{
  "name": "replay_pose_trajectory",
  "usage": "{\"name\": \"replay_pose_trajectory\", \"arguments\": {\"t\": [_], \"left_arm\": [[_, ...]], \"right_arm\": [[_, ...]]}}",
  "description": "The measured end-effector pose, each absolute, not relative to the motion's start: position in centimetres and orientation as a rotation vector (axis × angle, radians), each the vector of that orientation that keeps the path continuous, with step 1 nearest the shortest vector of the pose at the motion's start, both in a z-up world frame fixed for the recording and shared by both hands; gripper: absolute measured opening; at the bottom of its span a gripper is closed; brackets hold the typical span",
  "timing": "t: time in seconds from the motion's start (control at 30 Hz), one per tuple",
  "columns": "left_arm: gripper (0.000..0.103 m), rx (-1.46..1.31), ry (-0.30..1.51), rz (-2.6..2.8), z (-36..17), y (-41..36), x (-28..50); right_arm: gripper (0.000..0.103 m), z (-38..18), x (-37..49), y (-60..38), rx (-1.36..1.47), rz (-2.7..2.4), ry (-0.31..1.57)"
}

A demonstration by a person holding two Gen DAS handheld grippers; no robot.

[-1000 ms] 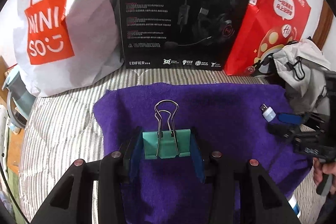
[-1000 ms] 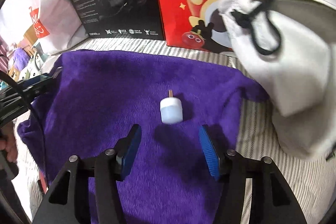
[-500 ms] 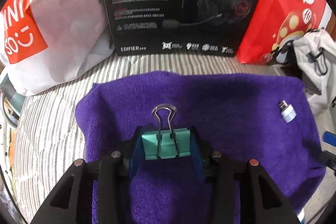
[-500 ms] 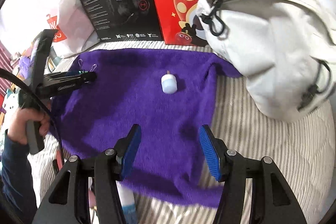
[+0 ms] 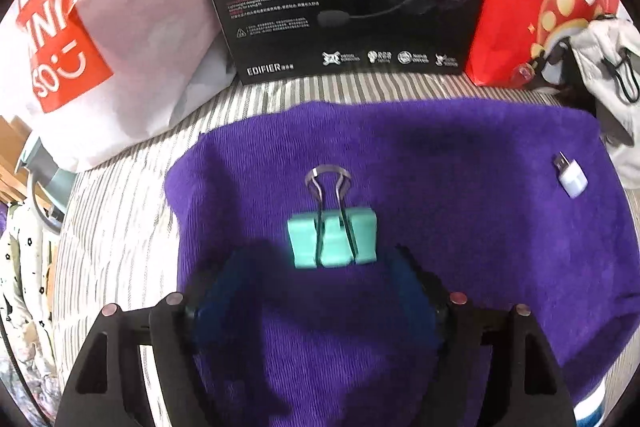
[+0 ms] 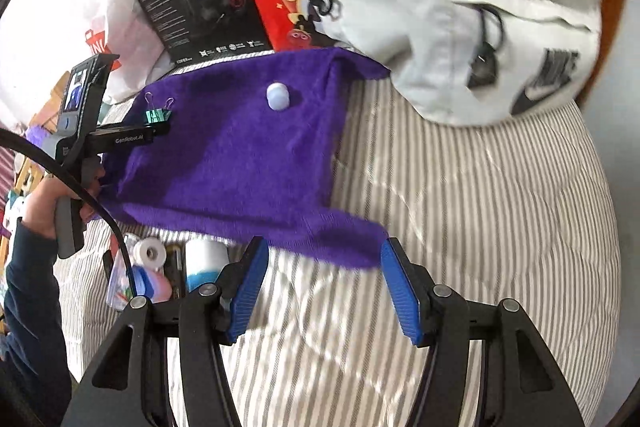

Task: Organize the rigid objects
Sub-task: 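Lower the green binder clip onto the purple towel and open the left tool, then grasp the black Horizon case with the left tool while the right tool reaches the blue-white stick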

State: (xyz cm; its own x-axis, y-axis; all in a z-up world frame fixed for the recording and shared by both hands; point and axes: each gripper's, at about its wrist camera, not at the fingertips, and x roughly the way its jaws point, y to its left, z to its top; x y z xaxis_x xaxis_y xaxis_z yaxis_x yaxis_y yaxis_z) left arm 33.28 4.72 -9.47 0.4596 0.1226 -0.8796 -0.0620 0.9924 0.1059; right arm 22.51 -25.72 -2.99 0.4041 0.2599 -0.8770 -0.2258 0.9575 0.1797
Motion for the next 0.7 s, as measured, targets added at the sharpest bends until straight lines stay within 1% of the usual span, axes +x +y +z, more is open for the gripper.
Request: {"name": "replay_pose_trajectory", "arguments": {"t": [0.1,0.2,0.27,0.3,0.4,0.53,0.57,0.7], "left_arm": [[0.075,0.049,1.099,0.120,-9.0,4.4,31.9],[0.075,0.034,1.054,0.118,-7.1,4.3,28.9],[0.080,0.038,1.024,0.106,-5.8,4.0,26.9],[0.085,0.046,1.011,0.106,-5.1,3.8,25.7],[0.086,0.043,0.989,0.116,-3.8,3.9,22.6],[0.086,-0.014,0.996,0.131,-3.4,5.2,18.0],[0.086,-0.027,1.002,0.133,-3.5,5.7,17.9],[0.086,-0.106,1.041,0.121,-5.1,6.8,14.3]], "right_arm": [[0.058,-2.9,21.3,-26.5,0.054,0.300,1.119],[0.058,-2.5,19.9,-27.0,0.069,0.301,1.110],[0.059,-1.9,18.9,-27.1,0.075,0.303,1.097],[0.059,-1.7,18.5,-27.2,0.077,0.305,1.090],[0.063,-1.0,17.3,-27.3,0.082,0.304,1.072],[0.064,-0.4,15.7,-27.2,0.091,0.315,1.059],[0.064,-0.4,15.4,-27.1,0.092,0.318,1.058],[0.064,-0.4,14.0,-26.6,0.097,0.337,1.058]]}}
